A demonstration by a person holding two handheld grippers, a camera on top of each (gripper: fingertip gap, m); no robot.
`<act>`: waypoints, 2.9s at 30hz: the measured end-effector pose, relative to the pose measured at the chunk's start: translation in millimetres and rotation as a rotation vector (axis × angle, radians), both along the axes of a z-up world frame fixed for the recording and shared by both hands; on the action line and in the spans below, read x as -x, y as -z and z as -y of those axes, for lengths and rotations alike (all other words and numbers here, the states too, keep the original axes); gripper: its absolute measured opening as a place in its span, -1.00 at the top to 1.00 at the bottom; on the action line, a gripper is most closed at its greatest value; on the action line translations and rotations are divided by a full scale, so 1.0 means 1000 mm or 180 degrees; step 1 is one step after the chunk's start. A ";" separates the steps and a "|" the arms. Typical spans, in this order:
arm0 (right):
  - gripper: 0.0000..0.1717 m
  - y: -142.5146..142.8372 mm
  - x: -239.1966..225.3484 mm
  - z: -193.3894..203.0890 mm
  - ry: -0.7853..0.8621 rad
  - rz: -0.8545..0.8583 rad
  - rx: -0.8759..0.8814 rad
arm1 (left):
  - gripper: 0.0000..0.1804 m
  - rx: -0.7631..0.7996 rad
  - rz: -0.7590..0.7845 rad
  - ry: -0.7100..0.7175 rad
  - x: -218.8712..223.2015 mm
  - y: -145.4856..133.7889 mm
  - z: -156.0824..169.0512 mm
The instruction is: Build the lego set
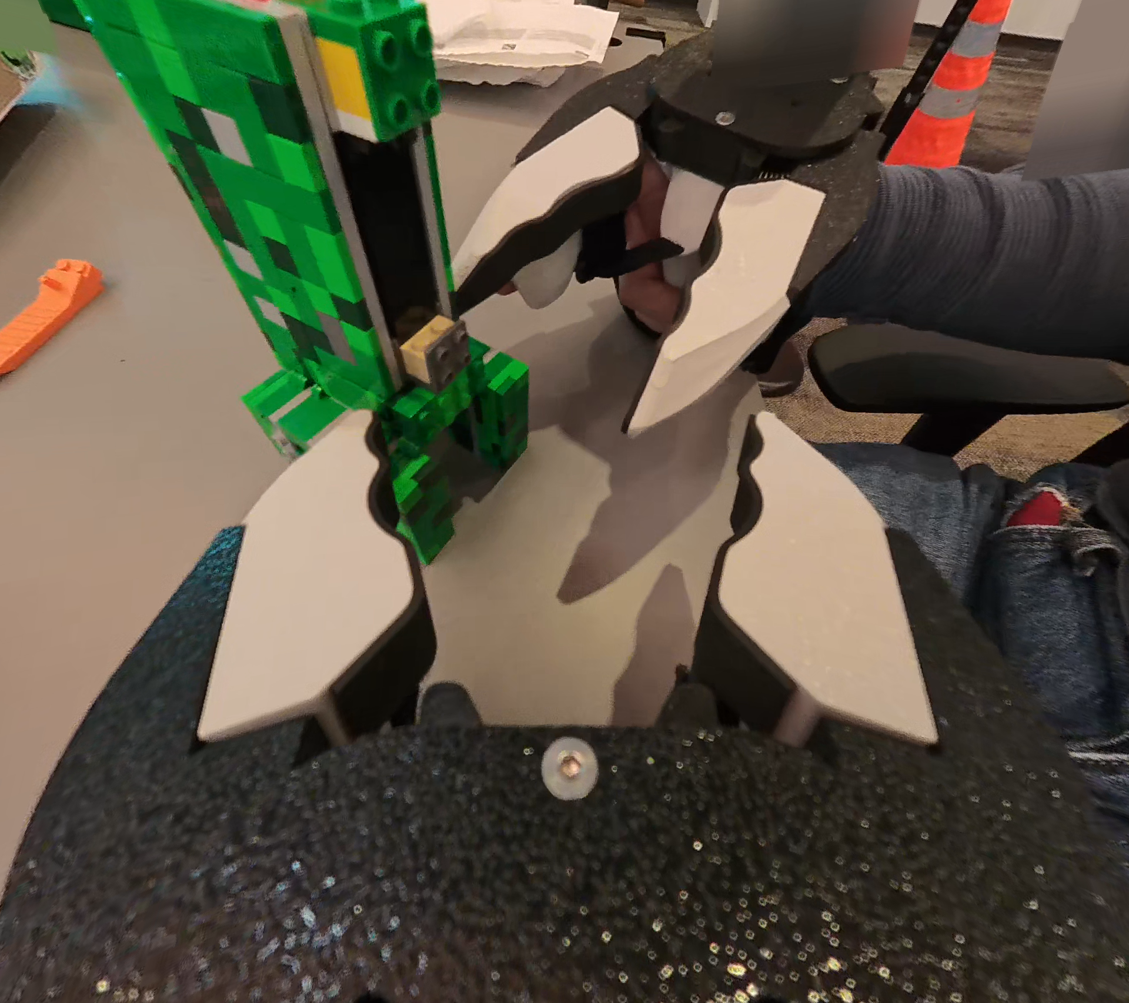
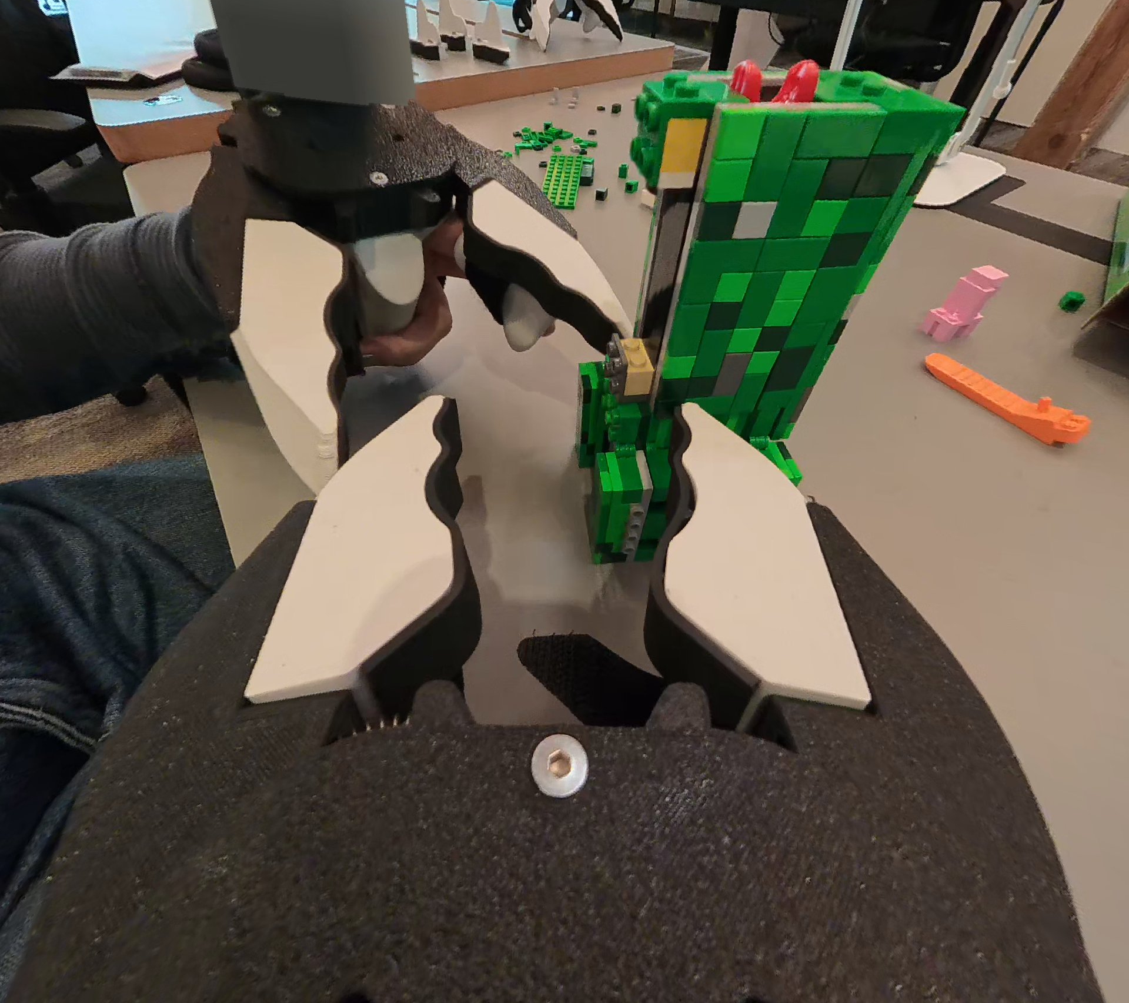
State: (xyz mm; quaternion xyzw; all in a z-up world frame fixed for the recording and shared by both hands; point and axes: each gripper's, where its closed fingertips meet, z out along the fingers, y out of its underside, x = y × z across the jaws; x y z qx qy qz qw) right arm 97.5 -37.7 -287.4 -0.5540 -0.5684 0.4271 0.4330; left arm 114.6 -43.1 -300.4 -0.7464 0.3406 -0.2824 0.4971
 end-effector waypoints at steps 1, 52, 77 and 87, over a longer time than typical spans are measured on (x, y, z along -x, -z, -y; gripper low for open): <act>0.24 0.000 0.000 0.000 0.0006 -0.0007 0.0000 | -0.19 -0.0017 -0.0035 -0.0008 0.000 0.001 0.000; 0.35 0.046 -0.071 -0.020 0.1471 0.0861 0.0243 | -0.30 0.0296 0.0119 -0.0100 -0.020 -0.003 0.019; 0.11 0.047 -0.029 -0.078 0.0103 0.1393 -0.0280 | -0.19 -0.0159 0.0045 -0.0427 0.041 -0.013 -0.008; 0.10 0.048 -0.020 -0.145 -0.0709 0.1310 -0.0365 | -0.20 0.0486 -0.0164 -0.0101 0.010 0.024 -0.063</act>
